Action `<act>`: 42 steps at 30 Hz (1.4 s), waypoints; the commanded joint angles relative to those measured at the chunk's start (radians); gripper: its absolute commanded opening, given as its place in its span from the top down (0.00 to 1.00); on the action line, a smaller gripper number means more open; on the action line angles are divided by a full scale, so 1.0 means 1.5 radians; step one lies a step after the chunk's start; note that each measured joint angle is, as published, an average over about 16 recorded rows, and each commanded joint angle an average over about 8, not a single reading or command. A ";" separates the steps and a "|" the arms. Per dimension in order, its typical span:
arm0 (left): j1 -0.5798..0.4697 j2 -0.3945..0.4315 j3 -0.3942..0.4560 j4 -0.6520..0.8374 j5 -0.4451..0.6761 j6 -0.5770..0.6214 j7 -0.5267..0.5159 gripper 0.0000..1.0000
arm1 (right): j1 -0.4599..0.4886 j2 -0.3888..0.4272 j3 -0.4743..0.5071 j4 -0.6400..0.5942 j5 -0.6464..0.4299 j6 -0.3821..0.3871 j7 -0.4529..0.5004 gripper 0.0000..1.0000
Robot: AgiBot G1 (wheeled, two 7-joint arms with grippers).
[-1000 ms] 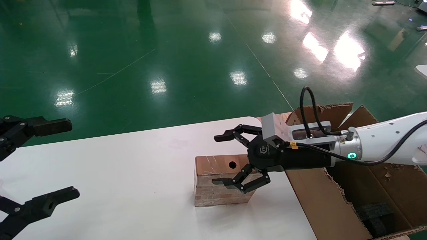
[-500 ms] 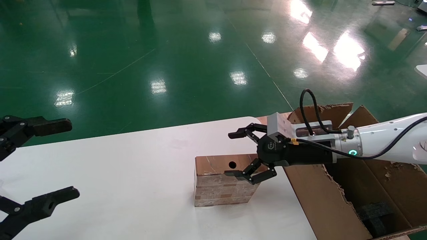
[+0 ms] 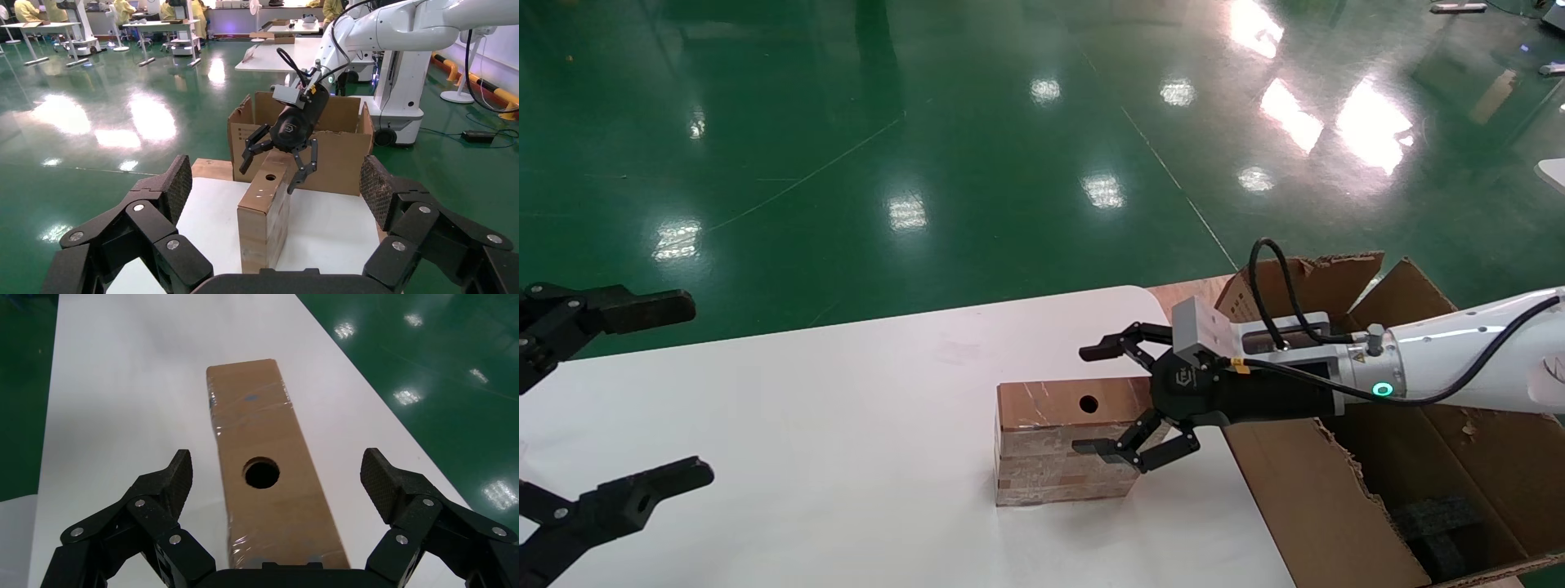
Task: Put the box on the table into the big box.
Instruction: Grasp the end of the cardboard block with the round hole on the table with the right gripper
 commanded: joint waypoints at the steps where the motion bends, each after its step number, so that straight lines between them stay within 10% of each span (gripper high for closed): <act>1: 0.000 0.000 0.000 0.000 0.000 0.000 0.000 0.00 | -0.001 0.003 -0.008 0.003 0.007 0.000 0.001 0.00; 39: 0.000 0.000 0.000 0.000 0.000 0.000 0.000 0.00 | 0.011 0.024 -0.101 0.009 0.082 0.001 -0.002 0.00; 42: 0.000 0.000 0.000 0.000 0.000 0.000 0.000 0.00 | 0.011 0.024 -0.100 0.010 0.080 0.001 -0.002 0.17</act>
